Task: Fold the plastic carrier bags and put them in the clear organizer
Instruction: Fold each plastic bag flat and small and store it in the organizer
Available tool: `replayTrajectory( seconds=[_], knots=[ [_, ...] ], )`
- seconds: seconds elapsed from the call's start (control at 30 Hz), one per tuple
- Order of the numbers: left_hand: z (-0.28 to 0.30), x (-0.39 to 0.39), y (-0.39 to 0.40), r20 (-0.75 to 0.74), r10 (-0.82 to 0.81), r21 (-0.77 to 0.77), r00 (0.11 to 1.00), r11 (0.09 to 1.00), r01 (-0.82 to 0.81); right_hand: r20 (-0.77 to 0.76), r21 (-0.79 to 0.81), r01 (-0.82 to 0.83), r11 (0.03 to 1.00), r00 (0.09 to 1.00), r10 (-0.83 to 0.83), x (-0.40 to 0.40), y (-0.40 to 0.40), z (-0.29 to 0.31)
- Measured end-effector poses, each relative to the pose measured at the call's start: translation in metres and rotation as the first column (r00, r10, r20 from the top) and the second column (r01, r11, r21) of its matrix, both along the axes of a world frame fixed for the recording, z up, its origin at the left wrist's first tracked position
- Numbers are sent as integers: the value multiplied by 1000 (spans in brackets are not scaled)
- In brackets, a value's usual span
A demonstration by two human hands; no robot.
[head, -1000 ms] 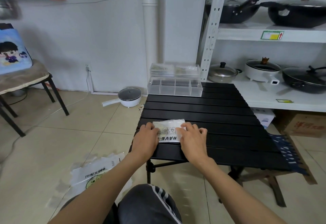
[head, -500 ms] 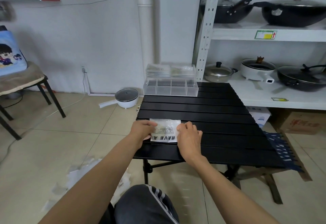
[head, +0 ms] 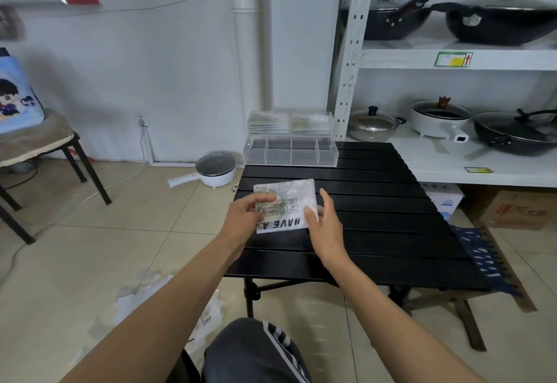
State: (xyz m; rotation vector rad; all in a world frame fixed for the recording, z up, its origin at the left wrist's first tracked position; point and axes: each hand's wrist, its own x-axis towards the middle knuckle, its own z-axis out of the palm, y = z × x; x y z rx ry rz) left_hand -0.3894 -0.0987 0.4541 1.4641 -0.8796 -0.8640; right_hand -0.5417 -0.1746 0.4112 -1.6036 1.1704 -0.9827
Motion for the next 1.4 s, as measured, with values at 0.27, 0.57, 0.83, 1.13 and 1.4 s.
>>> replayTrajectory(
  seconds=[0.27, 0.57, 0.83, 1.13, 1.4],
  knots=[
    [6, 26, -54, -40, 170, 24, 985, 985, -169, 209, -78, 41, 996, 978, -24, 34, -42, 24],
    [48, 55, -143, 287, 148, 61, 946, 983, -173, 75, -58, 70, 996, 995, -65, 73, -136, 61],
    [75, 78, -239, 387, 88, 33, 918, 994, -108, -32, -124, 58, 991, 998, -63, 85, -241, 97],
    [82, 91, -332, 528, 90, 9, 844, 994, -112, -78, -185, 196, 963, 974, -213, 97, -331, 100],
    [57, 97, -379, 726, -111, 199, 678, 979, -53, -463, -357, 39, 933, 860, -213, 97, -369, 87]
  ],
)
